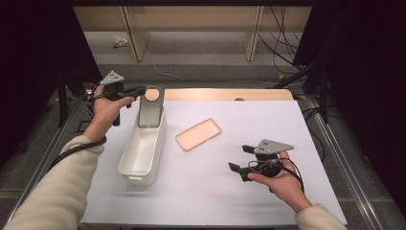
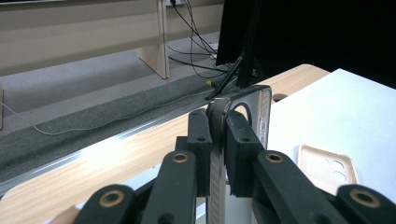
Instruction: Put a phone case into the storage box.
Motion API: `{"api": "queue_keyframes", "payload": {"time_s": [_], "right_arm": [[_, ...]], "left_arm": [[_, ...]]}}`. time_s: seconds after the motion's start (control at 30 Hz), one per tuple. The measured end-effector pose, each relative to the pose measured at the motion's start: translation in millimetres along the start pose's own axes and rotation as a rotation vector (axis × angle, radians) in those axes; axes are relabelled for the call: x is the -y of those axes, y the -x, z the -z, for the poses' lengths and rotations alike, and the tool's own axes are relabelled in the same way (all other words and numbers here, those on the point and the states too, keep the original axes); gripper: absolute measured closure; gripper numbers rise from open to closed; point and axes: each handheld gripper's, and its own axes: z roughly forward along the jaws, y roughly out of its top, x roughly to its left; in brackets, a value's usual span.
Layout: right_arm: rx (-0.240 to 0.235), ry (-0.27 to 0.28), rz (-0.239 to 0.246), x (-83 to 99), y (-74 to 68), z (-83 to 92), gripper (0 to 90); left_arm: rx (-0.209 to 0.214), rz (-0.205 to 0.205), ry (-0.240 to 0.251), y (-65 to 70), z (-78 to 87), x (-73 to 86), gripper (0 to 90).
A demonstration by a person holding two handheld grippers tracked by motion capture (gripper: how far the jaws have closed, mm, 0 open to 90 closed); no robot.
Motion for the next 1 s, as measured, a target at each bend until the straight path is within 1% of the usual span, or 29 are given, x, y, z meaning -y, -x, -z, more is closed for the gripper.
{"api": "queue_keyframes", "payload": {"time_s": [0.37, 0.63, 0.77, 1.0], "right_arm": [[-0.002, 0.0, 0.0, -0.1, -0.4, 0.0, 17.7], [-0.004, -0.001, -0.001, 0.0, -0.6, -0.3, 17.8], [-0.004, 0.0, -0.001, 0.0, -0.7, -0.5, 17.9], [-0.005, -0.001, -0.001, 0.0, -0.8, -0.4, 17.9]], "left_arm": [[-0.003, 0.012, -0.024, -0.6, -5.2, 7.8, 81.3], [0.003, 0.005, -0.048, -1.3, -8.8, 11.8, 81.1], [-0.001, 0.001, -0.059, -1.9, -9.9, 13.4, 81.0], [-0.006, 0.002, -0.065, -2.7, -11.4, 15.6, 80.8]]}}
